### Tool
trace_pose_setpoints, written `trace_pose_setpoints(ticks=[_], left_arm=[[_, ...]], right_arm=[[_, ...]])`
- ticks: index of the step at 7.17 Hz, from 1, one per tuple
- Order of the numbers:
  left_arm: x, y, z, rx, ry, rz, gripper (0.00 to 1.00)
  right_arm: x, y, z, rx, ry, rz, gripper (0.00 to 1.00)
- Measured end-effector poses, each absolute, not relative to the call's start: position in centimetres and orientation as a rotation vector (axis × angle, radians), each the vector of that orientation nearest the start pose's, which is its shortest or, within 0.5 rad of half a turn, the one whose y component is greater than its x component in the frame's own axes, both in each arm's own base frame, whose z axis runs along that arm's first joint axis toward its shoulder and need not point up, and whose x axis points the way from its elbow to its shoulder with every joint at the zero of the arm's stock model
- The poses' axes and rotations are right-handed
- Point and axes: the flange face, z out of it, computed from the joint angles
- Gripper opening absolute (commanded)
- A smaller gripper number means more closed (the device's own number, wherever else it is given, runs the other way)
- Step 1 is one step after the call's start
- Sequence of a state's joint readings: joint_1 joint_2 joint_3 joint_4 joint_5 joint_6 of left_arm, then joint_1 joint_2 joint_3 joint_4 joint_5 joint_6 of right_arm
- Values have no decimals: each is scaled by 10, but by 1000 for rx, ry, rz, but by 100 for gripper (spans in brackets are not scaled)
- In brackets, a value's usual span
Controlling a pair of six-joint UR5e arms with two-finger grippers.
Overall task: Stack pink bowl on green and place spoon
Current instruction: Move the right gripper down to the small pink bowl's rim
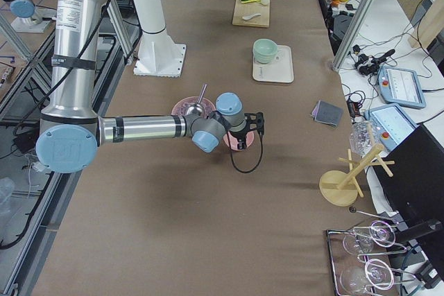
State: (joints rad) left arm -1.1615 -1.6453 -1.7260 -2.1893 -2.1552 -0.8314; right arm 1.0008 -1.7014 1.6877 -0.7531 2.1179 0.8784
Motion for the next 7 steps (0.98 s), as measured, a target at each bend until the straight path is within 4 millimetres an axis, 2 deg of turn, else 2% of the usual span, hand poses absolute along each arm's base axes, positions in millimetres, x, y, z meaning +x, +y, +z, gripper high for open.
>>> trace_pose_setpoints(ticks=[4, 5, 6, 7], left_arm=[[144, -528, 477, 351, 924, -140, 100], [144, -528, 477, 352, 924, -139, 100], [144, -528, 477, 352, 924, -139, 100], [144, -528, 477, 352, 925, -139, 100]], right_arm=[[-192, -429, 590, 233, -870, 47, 49], [-192, -428, 593, 232, -864, 49, 23], [-192, -427, 595, 232, -857, 51, 0], [-192, -427, 596, 232, -853, 55, 0]])
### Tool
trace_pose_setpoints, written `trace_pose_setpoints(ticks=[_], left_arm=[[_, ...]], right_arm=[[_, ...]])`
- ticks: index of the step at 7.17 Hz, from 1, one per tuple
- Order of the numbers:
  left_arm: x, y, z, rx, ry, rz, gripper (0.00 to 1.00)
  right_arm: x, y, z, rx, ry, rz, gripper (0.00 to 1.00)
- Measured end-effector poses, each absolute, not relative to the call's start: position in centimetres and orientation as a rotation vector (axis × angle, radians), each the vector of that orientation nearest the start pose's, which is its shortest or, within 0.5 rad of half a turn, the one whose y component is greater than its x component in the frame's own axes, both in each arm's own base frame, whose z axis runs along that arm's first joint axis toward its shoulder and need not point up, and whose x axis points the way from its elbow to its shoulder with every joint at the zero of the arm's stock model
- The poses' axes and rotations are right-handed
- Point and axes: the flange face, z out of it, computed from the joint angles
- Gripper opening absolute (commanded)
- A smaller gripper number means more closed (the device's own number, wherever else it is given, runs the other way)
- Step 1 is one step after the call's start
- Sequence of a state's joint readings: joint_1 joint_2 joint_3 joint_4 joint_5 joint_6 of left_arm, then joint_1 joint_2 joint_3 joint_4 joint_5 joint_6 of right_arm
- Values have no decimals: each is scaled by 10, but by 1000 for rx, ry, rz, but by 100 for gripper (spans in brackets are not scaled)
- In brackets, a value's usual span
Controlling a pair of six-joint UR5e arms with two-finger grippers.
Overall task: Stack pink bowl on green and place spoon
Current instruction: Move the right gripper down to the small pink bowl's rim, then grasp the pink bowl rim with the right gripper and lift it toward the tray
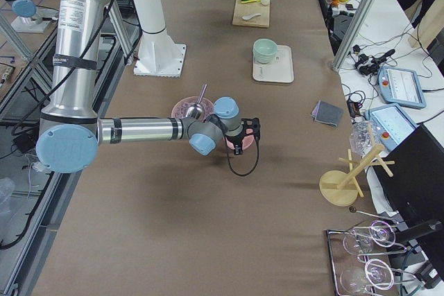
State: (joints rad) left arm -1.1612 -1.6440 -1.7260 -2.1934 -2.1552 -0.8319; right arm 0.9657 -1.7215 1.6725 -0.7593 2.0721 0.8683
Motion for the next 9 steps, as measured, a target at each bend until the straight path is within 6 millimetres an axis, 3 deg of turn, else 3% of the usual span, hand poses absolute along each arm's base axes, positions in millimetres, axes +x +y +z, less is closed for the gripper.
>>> trace_pose_setpoints(ticks=[3, 5, 6, 7, 9], left_arm=[[143, -527, 478, 354, 926, -139, 100], [143, -527, 478, 356, 927, -137, 100], [143, -527, 477, 359, 928, -136, 100], [143, -527, 476, 361, 930, -135, 100], [145, -526, 475, 362, 936, -134, 100]], right_arm=[[-194, -430, 592, 235, -860, 60, 0], [-195, -444, 568, 245, -896, 58, 0], [-191, -470, 537, 238, -913, 83, 0], [-192, -499, 491, 220, -915, 114, 0], [-224, -539, 382, 166, -929, 206, 0]])
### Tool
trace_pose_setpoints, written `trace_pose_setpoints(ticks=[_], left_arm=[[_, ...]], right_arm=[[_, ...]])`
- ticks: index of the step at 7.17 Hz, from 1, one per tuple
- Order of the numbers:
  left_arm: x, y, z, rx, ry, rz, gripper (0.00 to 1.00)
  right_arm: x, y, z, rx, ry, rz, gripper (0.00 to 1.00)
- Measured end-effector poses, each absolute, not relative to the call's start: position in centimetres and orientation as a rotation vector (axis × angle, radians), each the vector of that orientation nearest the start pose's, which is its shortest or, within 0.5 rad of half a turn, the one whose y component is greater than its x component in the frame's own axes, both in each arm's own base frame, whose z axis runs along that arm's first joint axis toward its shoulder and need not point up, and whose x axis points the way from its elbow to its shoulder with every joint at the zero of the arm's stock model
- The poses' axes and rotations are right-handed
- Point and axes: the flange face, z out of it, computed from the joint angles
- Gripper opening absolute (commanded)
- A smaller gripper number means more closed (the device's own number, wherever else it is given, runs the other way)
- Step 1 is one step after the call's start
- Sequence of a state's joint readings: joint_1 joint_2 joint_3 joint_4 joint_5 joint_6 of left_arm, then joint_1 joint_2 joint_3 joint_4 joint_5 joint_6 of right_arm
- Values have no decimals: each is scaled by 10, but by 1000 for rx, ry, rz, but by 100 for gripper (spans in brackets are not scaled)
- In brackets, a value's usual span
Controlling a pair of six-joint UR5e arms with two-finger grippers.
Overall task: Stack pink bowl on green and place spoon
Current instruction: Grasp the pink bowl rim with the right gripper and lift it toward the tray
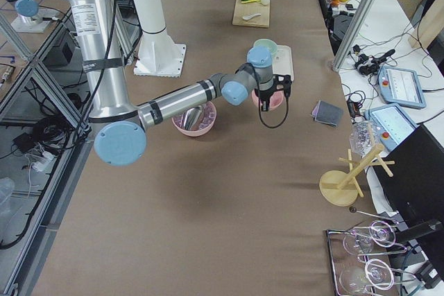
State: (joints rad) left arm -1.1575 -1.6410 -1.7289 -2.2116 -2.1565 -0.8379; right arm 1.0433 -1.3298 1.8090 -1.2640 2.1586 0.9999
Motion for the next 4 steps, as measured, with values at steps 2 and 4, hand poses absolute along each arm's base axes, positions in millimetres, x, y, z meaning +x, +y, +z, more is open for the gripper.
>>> trace_pose_setpoints(ticks=[2, 4], left_arm=[[148, -525, 477, 363, 940, -130, 100], [149, -525, 477, 362, 942, -129, 100]], right_arm=[[-293, -548, 286, 126, -928, 291, 0], [-371, -547, 207, 97, -911, 363, 0]])
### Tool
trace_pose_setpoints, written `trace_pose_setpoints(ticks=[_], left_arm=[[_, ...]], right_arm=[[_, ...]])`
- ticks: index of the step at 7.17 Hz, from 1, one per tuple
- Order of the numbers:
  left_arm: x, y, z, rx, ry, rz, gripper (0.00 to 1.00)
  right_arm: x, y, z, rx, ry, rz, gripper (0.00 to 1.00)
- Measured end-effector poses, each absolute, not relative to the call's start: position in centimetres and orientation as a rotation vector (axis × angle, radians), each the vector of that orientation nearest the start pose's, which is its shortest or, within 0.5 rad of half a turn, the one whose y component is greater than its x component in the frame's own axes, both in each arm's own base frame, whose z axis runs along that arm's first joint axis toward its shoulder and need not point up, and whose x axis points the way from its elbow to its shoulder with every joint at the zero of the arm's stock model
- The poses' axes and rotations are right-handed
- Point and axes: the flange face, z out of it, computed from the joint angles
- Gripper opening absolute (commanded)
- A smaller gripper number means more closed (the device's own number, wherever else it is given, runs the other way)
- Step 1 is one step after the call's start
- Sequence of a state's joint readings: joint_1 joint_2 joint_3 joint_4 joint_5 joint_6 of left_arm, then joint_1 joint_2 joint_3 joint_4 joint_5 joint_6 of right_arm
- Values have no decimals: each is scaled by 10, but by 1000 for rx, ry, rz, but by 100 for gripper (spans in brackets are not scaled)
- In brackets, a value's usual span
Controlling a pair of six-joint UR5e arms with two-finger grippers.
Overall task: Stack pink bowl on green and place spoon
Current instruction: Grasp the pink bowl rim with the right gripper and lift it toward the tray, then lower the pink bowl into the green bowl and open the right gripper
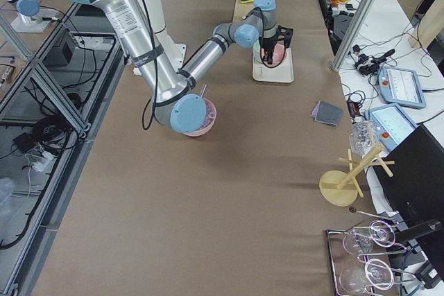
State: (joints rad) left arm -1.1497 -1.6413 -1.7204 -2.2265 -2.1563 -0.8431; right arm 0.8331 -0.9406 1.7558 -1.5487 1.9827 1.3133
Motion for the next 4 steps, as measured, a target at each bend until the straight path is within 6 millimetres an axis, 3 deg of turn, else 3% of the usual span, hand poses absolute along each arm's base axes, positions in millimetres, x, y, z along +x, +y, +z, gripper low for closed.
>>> trace_pose_setpoints(ticks=[2, 4], left_arm=[[152, -525, 478, 358, 941, -125, 100], [156, -523, 480, 354, 941, -118, 100]], right_arm=[[-454, -553, 149, 100, -885, 419, 0], [-515, -538, 130, 112, -851, 389, 0]])
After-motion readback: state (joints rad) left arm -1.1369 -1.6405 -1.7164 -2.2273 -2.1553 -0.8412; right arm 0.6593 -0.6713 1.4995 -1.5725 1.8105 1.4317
